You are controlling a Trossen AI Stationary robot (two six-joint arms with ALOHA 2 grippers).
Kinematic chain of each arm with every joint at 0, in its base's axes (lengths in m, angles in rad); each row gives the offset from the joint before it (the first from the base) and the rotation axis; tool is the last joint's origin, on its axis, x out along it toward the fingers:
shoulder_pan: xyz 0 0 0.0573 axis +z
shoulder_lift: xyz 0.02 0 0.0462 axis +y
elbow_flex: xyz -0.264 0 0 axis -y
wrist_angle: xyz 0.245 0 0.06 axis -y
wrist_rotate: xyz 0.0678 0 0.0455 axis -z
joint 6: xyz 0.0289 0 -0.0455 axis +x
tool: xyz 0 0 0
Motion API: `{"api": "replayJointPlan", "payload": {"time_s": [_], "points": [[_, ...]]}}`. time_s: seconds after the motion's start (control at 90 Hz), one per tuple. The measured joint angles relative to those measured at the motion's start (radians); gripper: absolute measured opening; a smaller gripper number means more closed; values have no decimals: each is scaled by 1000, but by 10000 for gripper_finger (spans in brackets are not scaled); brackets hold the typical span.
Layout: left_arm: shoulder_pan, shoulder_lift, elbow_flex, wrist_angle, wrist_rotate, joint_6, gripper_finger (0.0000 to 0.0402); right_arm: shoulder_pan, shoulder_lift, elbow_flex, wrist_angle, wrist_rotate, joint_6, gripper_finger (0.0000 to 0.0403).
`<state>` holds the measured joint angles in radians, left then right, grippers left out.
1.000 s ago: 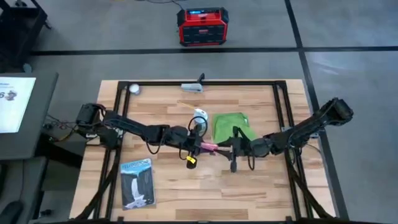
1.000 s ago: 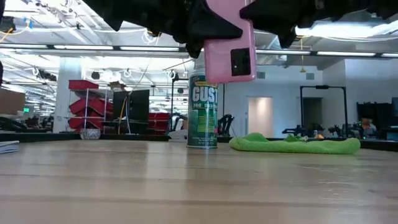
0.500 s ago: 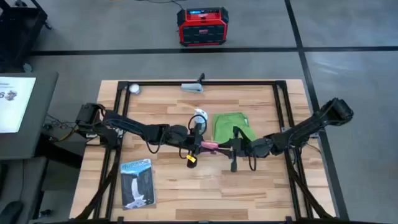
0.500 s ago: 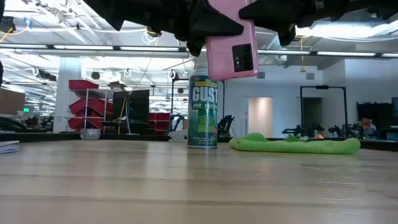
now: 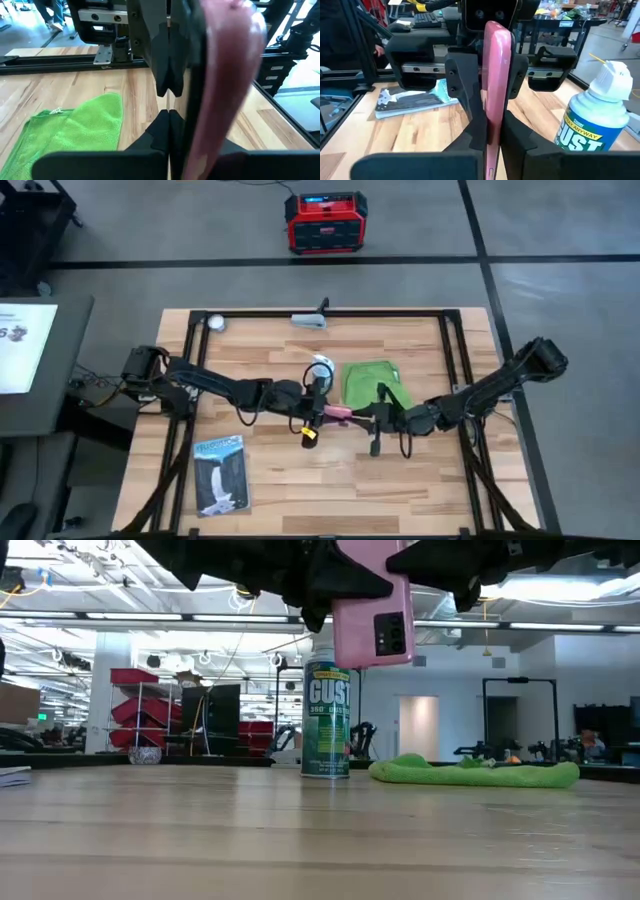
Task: Apply microfiber cloth
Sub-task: Spray the pink cellphone using the spray bottle
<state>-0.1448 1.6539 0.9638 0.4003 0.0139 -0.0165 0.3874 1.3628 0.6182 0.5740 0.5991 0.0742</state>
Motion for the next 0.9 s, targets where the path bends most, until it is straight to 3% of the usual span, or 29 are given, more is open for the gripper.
{"api": "replayJointPlan", "payload": {"time_s": [0.456,0.767,0.9], "points": [[2,0,-1,7,11,-46,11,13,0,0,-16,30,-1,12],[2,0,-2,19,20,-81,113,12,-2,0,-28,43,-11,12],[2,0,-2,21,23,-81,136,12,-2,-1,-29,43,-11,12]]}}
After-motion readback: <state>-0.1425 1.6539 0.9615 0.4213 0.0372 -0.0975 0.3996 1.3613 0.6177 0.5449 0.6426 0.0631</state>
